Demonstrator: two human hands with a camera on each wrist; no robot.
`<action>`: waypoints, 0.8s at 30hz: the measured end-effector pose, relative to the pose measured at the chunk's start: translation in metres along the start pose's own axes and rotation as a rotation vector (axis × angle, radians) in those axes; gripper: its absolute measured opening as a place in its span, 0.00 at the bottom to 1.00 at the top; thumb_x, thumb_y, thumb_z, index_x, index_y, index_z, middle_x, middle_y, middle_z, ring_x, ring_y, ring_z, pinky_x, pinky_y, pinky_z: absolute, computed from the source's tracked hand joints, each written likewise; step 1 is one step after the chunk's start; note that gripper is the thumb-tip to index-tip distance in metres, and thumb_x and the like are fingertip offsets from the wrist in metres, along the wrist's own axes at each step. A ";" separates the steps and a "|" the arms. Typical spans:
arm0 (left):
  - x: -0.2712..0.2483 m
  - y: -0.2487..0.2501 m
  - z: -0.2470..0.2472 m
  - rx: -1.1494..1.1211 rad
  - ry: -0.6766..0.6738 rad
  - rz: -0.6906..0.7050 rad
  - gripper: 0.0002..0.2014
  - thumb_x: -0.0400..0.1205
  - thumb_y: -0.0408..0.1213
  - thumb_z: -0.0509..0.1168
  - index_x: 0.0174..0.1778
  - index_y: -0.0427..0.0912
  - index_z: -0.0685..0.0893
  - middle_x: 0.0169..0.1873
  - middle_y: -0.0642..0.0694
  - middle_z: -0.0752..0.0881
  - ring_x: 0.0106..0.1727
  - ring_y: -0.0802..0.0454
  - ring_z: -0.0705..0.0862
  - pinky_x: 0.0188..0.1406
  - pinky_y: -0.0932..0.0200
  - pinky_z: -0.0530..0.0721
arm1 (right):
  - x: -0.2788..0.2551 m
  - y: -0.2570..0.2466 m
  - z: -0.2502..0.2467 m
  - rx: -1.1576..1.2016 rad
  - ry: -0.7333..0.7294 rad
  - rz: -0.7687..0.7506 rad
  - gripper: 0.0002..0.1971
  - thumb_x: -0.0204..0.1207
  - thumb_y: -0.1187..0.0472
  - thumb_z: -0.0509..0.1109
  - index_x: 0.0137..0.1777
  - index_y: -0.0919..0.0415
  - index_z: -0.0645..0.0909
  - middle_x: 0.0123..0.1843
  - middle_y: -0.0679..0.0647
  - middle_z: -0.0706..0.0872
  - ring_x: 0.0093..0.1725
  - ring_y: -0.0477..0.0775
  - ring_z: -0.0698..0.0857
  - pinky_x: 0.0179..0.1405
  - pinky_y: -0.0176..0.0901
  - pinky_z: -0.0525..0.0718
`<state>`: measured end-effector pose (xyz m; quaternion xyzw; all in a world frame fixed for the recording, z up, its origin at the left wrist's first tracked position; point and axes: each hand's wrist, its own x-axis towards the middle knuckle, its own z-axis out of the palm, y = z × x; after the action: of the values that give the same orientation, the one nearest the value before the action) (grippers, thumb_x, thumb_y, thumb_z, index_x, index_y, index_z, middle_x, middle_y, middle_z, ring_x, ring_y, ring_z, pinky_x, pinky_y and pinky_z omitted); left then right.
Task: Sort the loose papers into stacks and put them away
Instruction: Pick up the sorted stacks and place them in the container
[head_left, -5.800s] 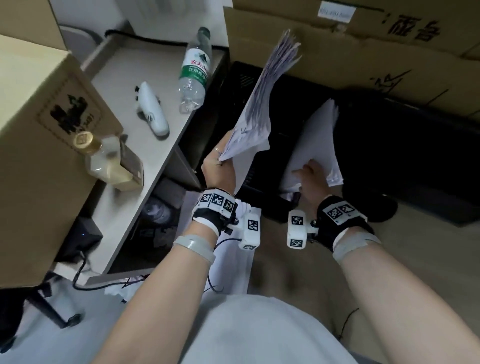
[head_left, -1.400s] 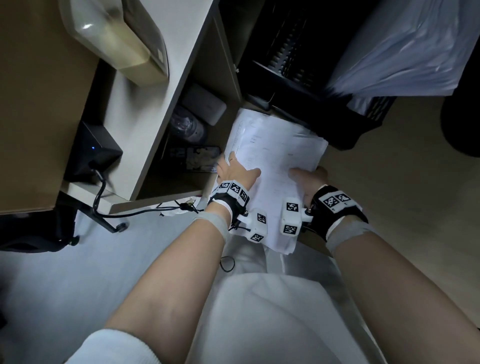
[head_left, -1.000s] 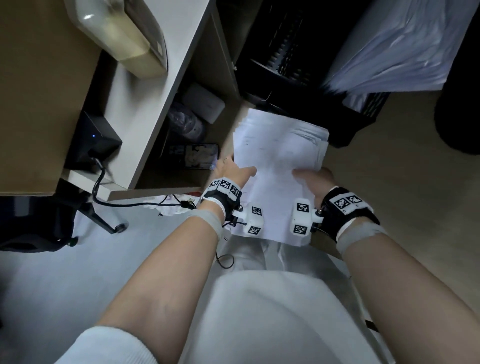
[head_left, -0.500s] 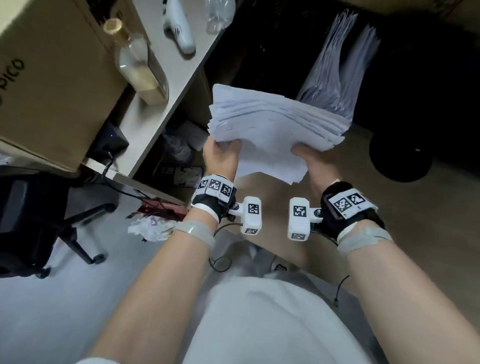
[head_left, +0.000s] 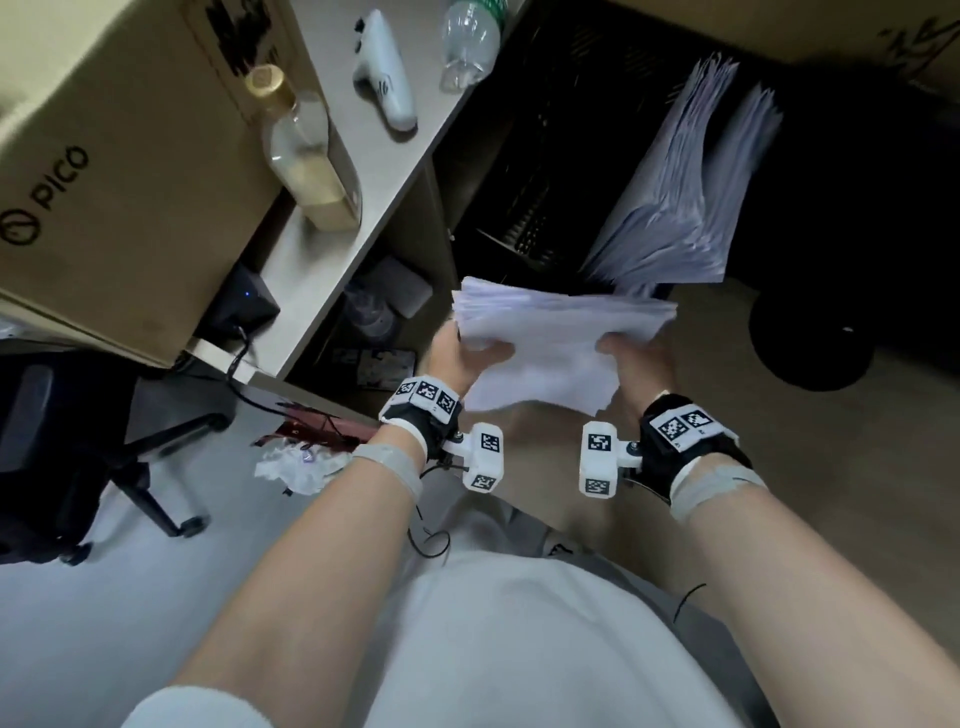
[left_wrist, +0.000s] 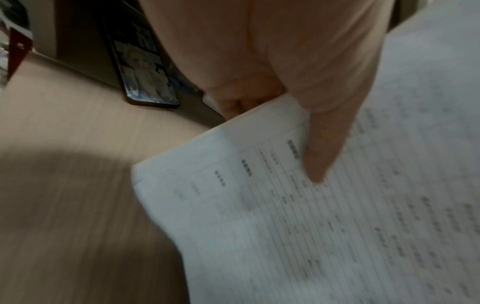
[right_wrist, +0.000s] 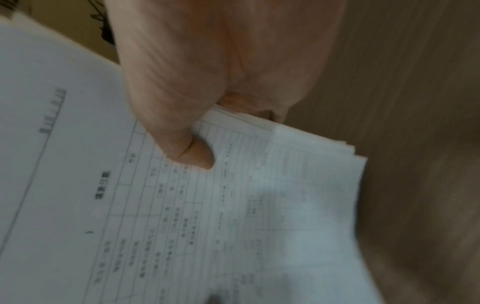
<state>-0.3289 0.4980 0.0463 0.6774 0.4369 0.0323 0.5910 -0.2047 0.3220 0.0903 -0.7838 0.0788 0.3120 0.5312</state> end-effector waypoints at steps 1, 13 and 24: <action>-0.001 0.003 -0.002 0.000 -0.067 -0.011 0.24 0.67 0.47 0.80 0.55 0.40 0.86 0.48 0.48 0.89 0.48 0.57 0.86 0.53 0.56 0.85 | 0.001 -0.009 0.001 0.028 -0.002 0.037 0.04 0.74 0.65 0.73 0.41 0.61 0.81 0.37 0.53 0.83 0.30 0.50 0.81 0.16 0.29 0.74; 0.022 0.087 -0.053 -0.113 0.393 0.201 0.14 0.85 0.51 0.67 0.55 0.44 0.88 0.45 0.49 0.87 0.49 0.47 0.83 0.54 0.52 0.81 | 0.046 -0.106 0.051 0.107 -0.226 -0.159 0.29 0.79 0.60 0.68 0.81 0.49 0.69 0.71 0.44 0.77 0.68 0.46 0.78 0.68 0.46 0.76; 0.058 0.167 -0.002 0.071 0.321 0.309 0.15 0.88 0.31 0.52 0.62 0.32 0.81 0.43 0.39 0.81 0.46 0.38 0.78 0.40 0.65 0.65 | 0.078 -0.094 0.018 0.086 -0.054 -0.114 0.35 0.72 0.52 0.72 0.78 0.62 0.69 0.69 0.58 0.78 0.64 0.57 0.79 0.54 0.47 0.75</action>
<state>-0.2019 0.5496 0.1578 0.7428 0.4175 0.2143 0.4774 -0.1077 0.3941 0.1152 -0.7547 0.0331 0.2984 0.5833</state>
